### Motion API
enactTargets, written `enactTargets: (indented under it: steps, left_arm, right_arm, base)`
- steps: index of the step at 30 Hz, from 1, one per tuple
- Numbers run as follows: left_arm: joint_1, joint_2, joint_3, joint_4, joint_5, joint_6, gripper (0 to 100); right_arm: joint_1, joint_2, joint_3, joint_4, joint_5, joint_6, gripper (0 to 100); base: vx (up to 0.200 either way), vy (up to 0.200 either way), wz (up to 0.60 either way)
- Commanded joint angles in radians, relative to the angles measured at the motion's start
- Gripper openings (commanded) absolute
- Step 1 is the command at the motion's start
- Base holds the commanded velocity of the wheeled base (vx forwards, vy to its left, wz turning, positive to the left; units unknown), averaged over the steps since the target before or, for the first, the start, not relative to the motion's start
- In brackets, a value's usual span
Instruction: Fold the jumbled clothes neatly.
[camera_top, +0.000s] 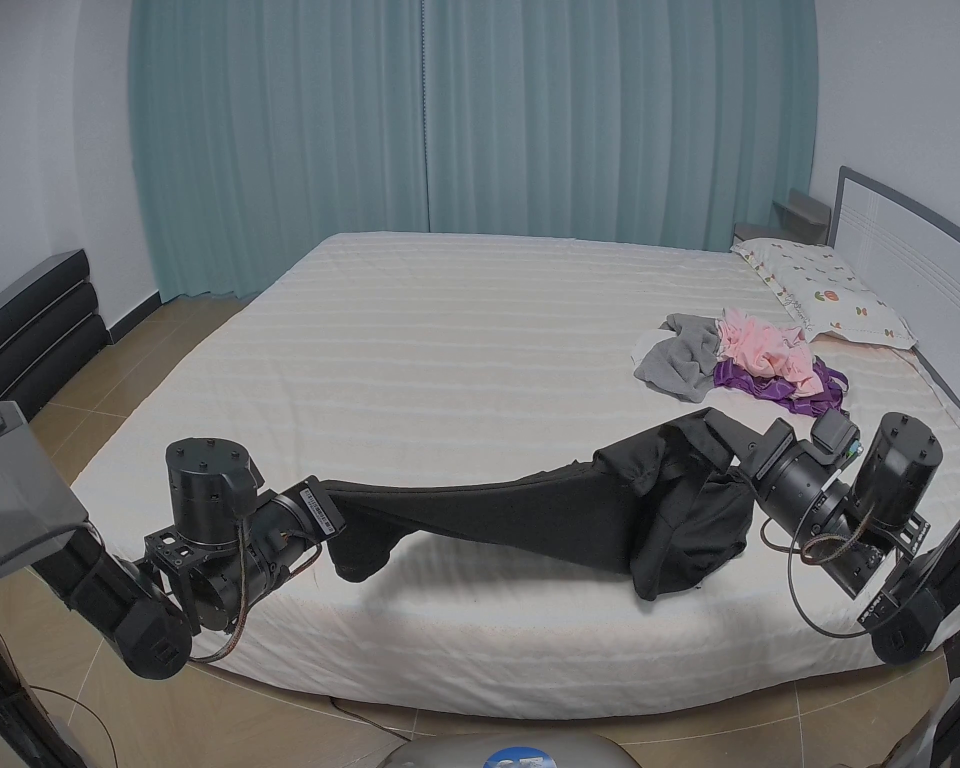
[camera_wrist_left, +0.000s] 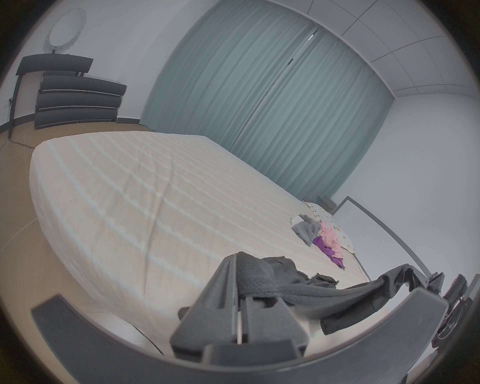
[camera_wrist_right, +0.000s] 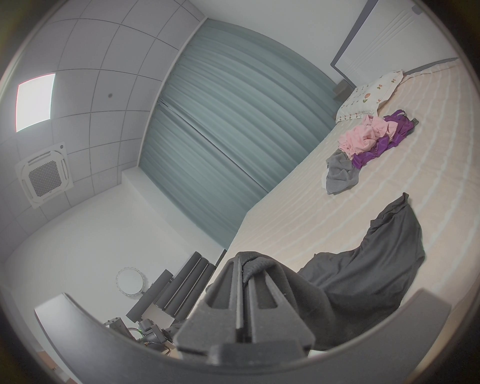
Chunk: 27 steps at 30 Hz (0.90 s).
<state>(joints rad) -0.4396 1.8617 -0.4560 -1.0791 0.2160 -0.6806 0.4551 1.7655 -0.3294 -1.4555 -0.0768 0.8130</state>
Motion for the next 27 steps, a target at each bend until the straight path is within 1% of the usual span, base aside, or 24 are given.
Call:
enactTargets:
  steps: [1, 2, 6, 8, 10, 11, 12, 14, 17, 19, 21, 22, 23, 24, 26, 27]
  left_arm:
    - [-0.025, -0.073, 0.026, 0.005, 0.000, 0.000, 0]
    - [-0.044, -0.104, 0.031, 0.013, 0.002, 0.001, 0]
    - [-0.074, -0.173, 0.025, 0.018, 0.022, 0.015, 0]
    - [-0.074, -0.202, 0.008, 0.028, 0.026, 0.047, 0]
    - [-0.073, -0.225, -0.036, 0.065, 0.028, 0.082, 0]
    - [-0.073, -0.225, -0.036, 0.065, 0.028, 0.082, 0]
    - [-0.067, -0.242, -0.096, 0.127, 0.028, 0.090, 0]
    - [-0.062, -0.254, -0.162, 0.203, 0.028, 0.090, 0]
    - [-0.037, -0.256, -0.280, 0.326, 0.026, 0.084, 0]
    - [-0.014, -0.246, -0.366, 0.409, 0.026, 0.081, 0]
    - [0.016, -0.219, -0.444, 0.481, 0.026, 0.076, 0]
    - [0.021, -0.208, -0.460, 0.493, 0.026, 0.073, 0]
    - [0.032, -0.171, -0.520, 0.533, 0.026, 0.052, 0]
    - [0.038, -0.151, -0.552, 0.553, 0.023, 0.038, 0]
    - [0.055, -0.105, -0.616, 0.608, 0.017, 0.023, 0]
    - [0.058, -0.084, -0.644, 0.631, 0.016, 0.019, 0]
  right_arm:
    - [0.011, -0.113, 0.032, 0.007, 0.000, -0.003, 0]
    - [0.019, -0.158, 0.033, 0.014, 0.000, -0.003, 0]
    - [0.023, -0.282, 0.021, 0.043, 0.000, -0.014, 0]
    - [0.022, -0.337, -0.013, 0.103, 0.002, -0.017, 0]
    - [0.014, -0.390, -0.088, 0.187, 0.002, -0.017, 0]
    - [0.014, -0.390, -0.088, 0.187, 0.002, -0.017, 0]
    - [0.008, -0.414, -0.166, 0.265, 0.000, -0.017, 0]
    - [-0.007, -0.419, -0.244, 0.334, -0.001, -0.017, 0]
    - [-0.036, -0.391, -0.362, 0.434, -0.003, -0.015, 0]
    - [-0.052, -0.339, -0.450, 0.503, -0.006, -0.012, 0]
    - [-0.072, -0.282, -0.527, 0.557, -0.029, -0.017, 0]
    - [-0.075, -0.268, -0.539, 0.564, -0.037, -0.017, 0]
    - [-0.085, -0.210, -0.586, 0.589, -0.064, -0.020, 0]
    - [-0.092, -0.176, -0.613, 0.598, -0.075, -0.023, 0]
    - [-0.102, -0.106, -0.662, 0.609, -0.086, -0.037, 0]
    - [-0.105, -0.081, -0.677, 0.610, -0.090, -0.043, 0]
  base:
    - [-0.200, 0.000, 0.00]
    - [-0.200, 0.000, 0.00]
    - [0.000, 0.000, 0.00]
    - [0.000, 0.000, 0.00]
    - [0.000, 0.000, 0.00]
    - [0.000, 0.000, 0.00]
    - [0.000, 0.000, 0.00]
    - [0.000, 0.000, 0.00]
    - [0.000, 0.000, 0.00]
    - [0.000, 0.000, 0.00]
    - [0.000, 0.000, 0.00]
    - [0.000, 0.000, 0.00]
    - [0.000, 0.000, 0.00]
    - [0.000, 0.000, 0.00]
    - [0.000, 0.000, 0.00]
    - [0.200, 0.000, 0.00]
